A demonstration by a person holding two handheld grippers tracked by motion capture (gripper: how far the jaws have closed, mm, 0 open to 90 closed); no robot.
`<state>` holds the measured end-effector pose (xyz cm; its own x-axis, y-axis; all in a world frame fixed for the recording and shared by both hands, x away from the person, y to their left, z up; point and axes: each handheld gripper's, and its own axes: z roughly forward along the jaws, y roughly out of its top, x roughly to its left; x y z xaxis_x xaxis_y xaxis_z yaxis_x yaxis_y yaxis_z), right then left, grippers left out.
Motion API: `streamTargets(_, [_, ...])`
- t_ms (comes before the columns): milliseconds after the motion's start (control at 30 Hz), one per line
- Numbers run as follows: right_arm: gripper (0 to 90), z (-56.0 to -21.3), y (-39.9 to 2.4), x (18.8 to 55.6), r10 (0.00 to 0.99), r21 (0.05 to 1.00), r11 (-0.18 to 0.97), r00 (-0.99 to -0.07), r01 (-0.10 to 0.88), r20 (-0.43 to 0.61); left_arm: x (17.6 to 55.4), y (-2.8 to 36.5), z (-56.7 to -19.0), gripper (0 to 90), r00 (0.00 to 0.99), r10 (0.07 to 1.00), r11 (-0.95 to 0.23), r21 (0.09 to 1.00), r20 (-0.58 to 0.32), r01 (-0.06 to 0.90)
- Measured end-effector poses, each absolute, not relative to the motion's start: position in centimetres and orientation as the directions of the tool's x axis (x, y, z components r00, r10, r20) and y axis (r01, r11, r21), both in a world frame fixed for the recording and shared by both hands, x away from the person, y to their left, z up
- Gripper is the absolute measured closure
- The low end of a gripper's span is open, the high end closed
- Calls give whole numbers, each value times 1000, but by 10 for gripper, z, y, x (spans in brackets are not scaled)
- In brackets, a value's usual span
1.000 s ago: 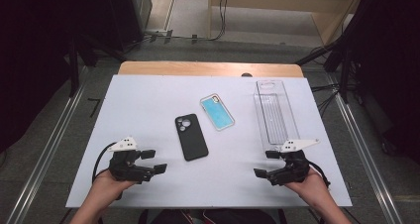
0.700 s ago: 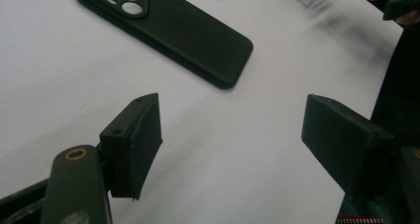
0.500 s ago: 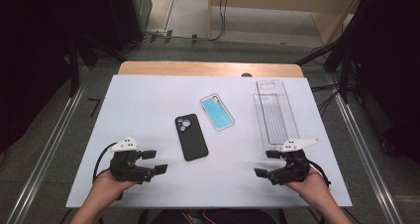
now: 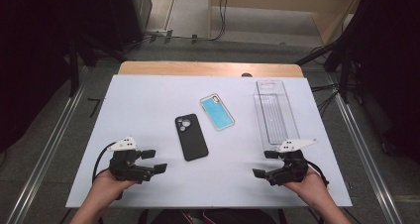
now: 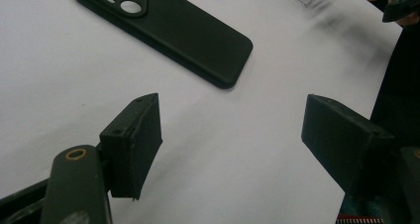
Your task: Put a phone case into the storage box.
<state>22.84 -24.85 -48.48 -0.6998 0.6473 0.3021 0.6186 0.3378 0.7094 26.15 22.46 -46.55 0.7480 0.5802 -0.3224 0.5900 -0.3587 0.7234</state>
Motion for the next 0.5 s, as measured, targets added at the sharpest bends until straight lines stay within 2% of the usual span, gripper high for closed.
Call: streamTargets(500, [113,-468,-236,234,669,735,259,-665,627,331,262,227,-465,241,741,585,-345,727,-328,594])
